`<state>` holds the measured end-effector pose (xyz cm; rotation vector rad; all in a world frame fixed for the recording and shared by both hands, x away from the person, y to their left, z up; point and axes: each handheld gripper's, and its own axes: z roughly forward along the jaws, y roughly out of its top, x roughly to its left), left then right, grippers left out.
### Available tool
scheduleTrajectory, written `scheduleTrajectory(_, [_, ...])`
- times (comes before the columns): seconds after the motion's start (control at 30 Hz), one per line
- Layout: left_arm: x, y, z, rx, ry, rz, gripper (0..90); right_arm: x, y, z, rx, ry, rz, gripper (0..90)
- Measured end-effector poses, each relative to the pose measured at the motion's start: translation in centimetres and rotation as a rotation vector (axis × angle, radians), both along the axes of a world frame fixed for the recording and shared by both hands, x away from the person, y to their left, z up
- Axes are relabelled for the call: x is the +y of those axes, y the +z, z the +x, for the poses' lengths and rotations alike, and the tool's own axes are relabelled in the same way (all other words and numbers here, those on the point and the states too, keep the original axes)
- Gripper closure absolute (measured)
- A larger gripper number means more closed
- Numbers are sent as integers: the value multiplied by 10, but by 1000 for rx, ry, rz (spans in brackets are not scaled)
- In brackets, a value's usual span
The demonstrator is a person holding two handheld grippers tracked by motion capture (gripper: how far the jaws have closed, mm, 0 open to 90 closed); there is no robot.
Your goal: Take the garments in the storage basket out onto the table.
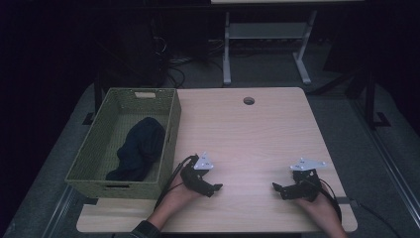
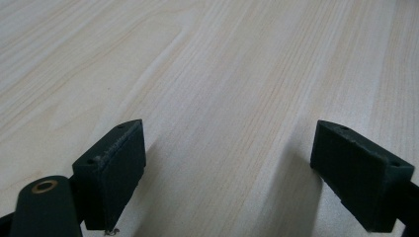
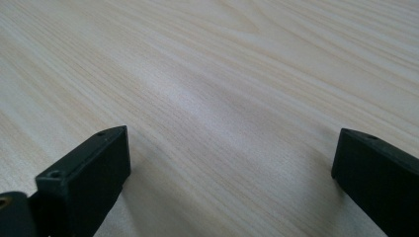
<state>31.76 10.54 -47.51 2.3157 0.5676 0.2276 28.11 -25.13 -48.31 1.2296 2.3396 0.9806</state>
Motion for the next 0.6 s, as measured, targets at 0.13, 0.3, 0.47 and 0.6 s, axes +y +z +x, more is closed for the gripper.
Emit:
scheduleTrajectory(0.13, [-1,1,1,10,7,3,135,0,0,0,0,0,0,12])
scheduleTrajectory(0.3, [0,2,2,21,11,0,137,0,0,0,0,0,0,12])
scheduleTrajectory(0.47, [0,5,2,27,10,6,137,0,0,0,0,0,0,12])
scheduleTrajectory(0.6, [1,9,3,33,16,-11,137,0,0,0,0,0,0,12])
